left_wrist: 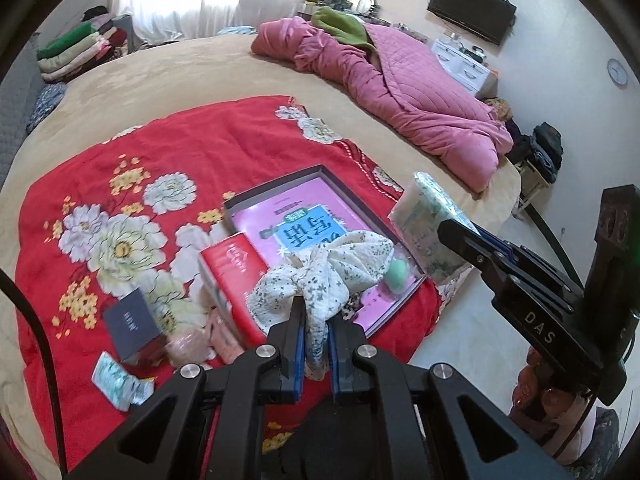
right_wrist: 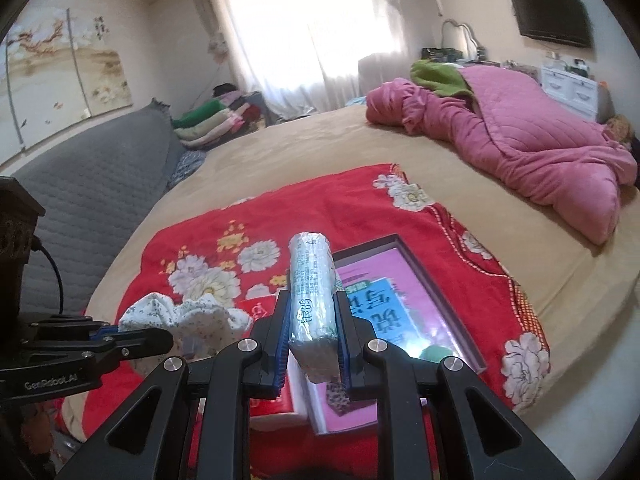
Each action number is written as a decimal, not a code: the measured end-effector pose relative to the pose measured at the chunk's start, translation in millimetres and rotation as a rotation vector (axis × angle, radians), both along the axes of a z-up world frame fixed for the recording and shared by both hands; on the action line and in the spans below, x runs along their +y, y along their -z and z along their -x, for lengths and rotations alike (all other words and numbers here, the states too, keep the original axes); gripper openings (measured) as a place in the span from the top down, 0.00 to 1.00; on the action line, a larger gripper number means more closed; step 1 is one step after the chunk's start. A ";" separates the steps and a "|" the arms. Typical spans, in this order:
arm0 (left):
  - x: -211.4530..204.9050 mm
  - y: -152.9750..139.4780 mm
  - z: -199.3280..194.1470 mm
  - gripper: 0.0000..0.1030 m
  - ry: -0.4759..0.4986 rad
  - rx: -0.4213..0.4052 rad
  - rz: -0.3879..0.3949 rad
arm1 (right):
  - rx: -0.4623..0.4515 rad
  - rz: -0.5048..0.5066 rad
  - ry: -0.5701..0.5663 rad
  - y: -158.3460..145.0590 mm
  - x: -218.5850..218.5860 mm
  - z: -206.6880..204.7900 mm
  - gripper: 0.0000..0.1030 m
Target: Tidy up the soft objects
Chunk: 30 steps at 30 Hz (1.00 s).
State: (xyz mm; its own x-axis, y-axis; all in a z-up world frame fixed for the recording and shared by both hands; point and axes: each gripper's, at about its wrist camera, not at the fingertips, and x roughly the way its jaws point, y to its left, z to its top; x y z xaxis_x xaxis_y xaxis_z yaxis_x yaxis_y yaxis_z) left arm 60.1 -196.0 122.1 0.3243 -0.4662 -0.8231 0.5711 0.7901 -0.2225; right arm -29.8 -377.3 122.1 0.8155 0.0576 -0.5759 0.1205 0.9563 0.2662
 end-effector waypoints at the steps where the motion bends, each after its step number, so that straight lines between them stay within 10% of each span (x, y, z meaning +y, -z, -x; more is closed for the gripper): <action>1: -4.3 0.5 -1.2 0.91 0.005 -0.001 0.001 | 0.001 -0.003 0.008 0.1 -4.9 1.0 0.81; 30: -92.5 94.3 -43.0 0.91 0.042 0.091 -0.168 | 0.120 -0.101 0.109 67.0 -58.4 -8.9 0.80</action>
